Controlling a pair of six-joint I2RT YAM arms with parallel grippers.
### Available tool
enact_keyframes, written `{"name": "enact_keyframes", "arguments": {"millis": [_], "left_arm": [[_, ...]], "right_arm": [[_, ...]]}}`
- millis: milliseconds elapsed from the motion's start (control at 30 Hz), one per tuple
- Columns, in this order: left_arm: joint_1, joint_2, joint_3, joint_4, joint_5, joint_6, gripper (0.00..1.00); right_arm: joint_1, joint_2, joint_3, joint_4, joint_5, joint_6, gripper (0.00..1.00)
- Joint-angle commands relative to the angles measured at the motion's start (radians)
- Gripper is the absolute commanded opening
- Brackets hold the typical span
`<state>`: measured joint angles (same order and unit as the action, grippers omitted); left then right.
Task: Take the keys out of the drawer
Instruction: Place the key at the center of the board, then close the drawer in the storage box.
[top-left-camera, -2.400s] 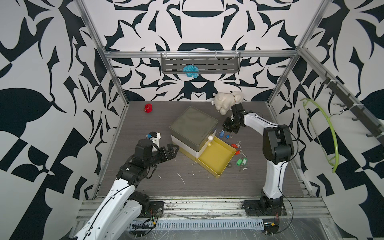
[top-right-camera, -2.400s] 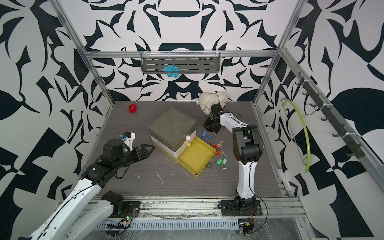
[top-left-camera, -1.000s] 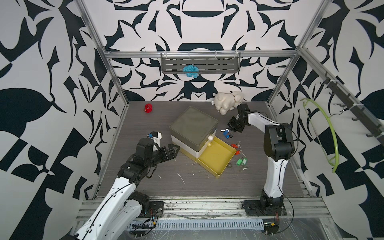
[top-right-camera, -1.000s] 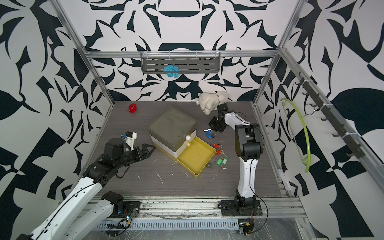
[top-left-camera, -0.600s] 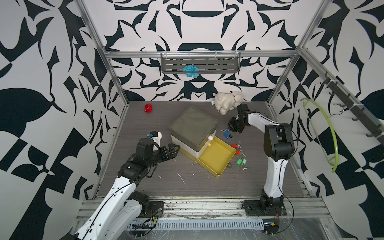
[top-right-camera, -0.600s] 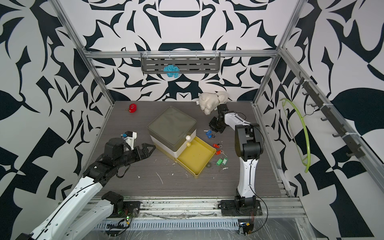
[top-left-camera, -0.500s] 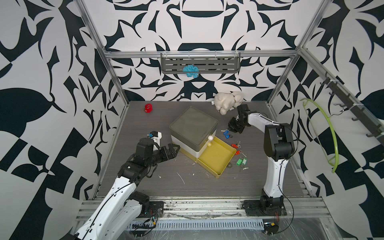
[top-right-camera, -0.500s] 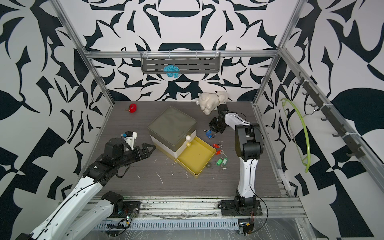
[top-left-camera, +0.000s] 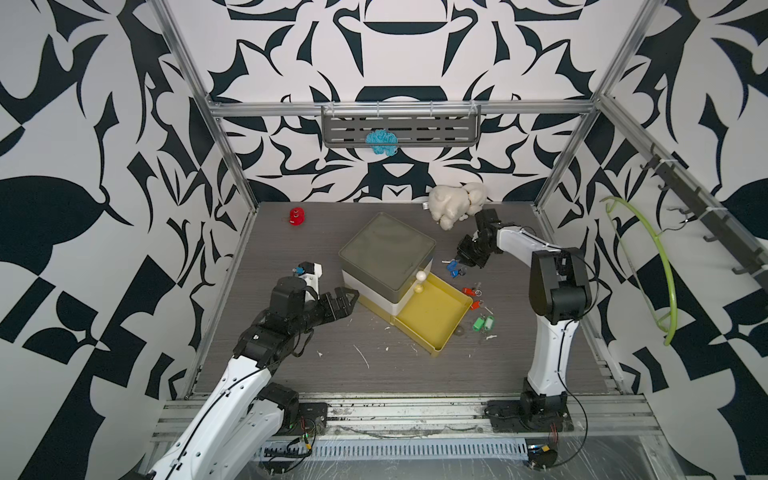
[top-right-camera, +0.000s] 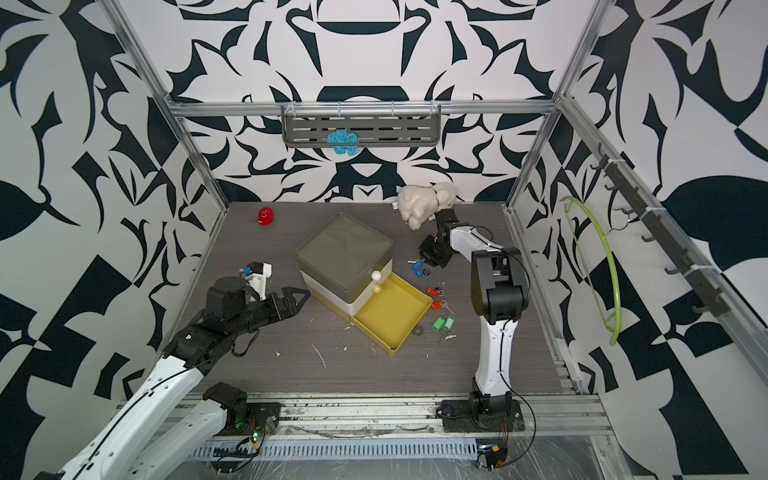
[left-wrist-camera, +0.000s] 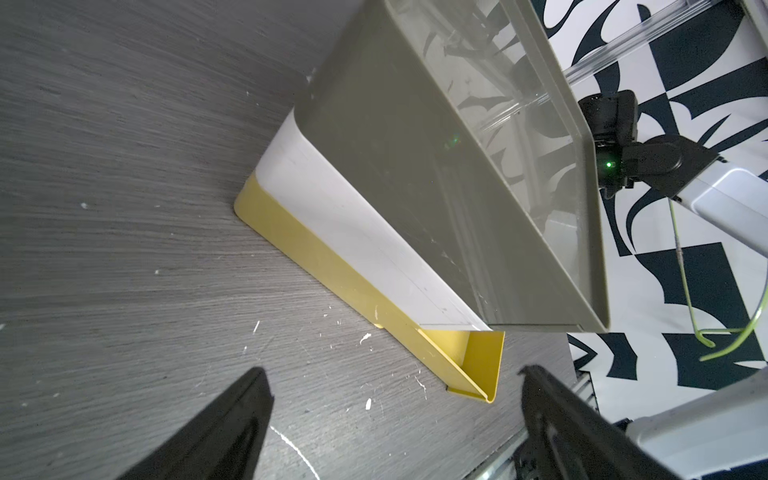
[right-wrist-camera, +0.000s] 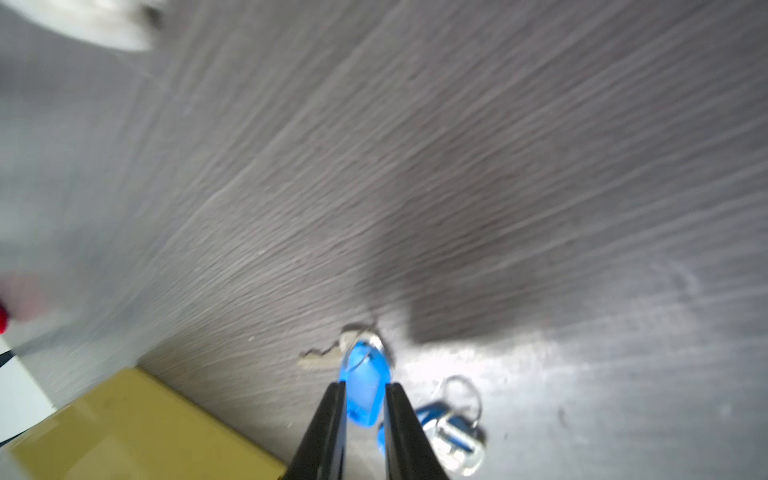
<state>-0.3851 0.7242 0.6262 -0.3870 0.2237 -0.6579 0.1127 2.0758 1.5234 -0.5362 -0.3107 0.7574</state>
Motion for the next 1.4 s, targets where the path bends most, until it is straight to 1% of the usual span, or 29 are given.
{"name": "enact_keyframes", "arguments": {"millis": [0,200,333,433,633,867,1033,1367], "left_arm": [[0.005,-0.041,0.055,-0.017,-0.052,0.046,0.99],[0.005,-0.065,0.117,-0.072,-0.063,0.073,0.99],[0.005,-0.050,0.186,-0.122,-0.058,0.080,0.99],[0.005,-0.023,0.233,-0.129,-0.031,0.100,0.99],[0.005,0.101,0.355,-0.131,0.039,0.095,0.99],[0.005,0.248,0.477,-0.094,0.116,0.075,0.99],[0.005,0.330,0.527,-0.059,0.165,0.063,0.99],[-0.011,0.459,0.619,-0.023,0.237,0.049,0.99]], "right_arm": [[-0.004,-0.116,-0.011,-0.022,-0.021,-0.006,0.23],[-0.004,-0.243,-0.107,0.002,-0.060,-0.001,0.24],[-0.003,-0.351,-0.211,0.048,-0.095,0.003,0.26],[-0.004,-0.438,-0.284,0.061,-0.113,-0.004,0.28],[-0.003,-0.617,-0.393,-0.004,-0.103,-0.040,0.28],[-0.004,-0.843,-0.527,-0.070,-0.082,-0.072,0.29],[-0.003,-0.992,-0.589,-0.128,-0.079,-0.098,0.28],[-0.003,-1.217,-0.708,-0.195,-0.082,-0.094,0.30]]}}
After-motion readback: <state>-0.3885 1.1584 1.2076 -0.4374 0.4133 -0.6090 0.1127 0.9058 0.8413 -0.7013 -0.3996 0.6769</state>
